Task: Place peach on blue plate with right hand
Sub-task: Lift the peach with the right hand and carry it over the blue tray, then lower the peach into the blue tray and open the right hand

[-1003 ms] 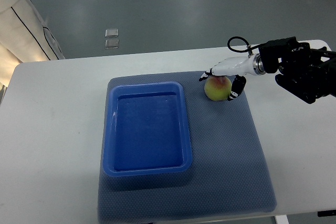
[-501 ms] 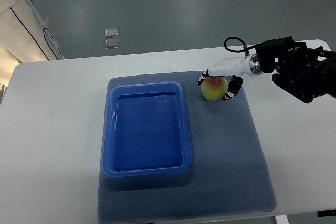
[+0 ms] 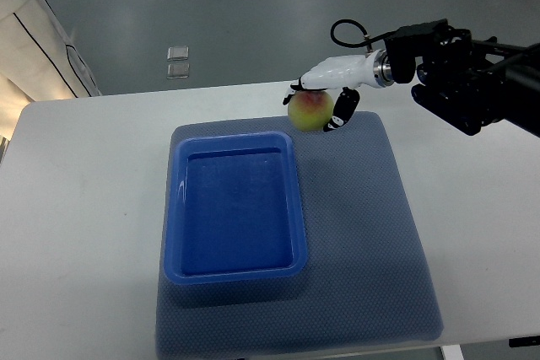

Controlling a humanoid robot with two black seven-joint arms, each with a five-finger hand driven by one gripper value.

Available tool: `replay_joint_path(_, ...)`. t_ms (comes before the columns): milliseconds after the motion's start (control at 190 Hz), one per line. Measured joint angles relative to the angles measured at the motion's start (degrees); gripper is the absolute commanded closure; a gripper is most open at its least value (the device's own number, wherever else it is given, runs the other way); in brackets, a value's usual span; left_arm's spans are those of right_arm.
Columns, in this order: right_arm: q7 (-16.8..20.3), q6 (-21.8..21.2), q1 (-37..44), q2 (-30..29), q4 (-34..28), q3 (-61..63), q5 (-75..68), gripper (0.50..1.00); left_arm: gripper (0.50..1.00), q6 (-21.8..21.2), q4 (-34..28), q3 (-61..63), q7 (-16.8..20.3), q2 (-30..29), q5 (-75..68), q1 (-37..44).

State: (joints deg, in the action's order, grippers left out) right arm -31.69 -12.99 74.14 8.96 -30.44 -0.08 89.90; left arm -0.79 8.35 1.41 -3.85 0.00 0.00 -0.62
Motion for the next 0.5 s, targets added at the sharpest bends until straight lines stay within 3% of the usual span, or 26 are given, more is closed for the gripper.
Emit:
replay_joint_path(280,-2.1,-0.7,0.7,-5.7,-7.8,0.2,-0.4,0.754,0.500,0.0,0.0,0.0,0.0,0.0,0.0,0.0)
replay_joint_path(501,-2.0,-1.3,-0.8,-8.6,-8.8,-0.4,-0.1,0.748,0.500,0.0,0.0,0.0,0.0,0.0,0.0,0.0)
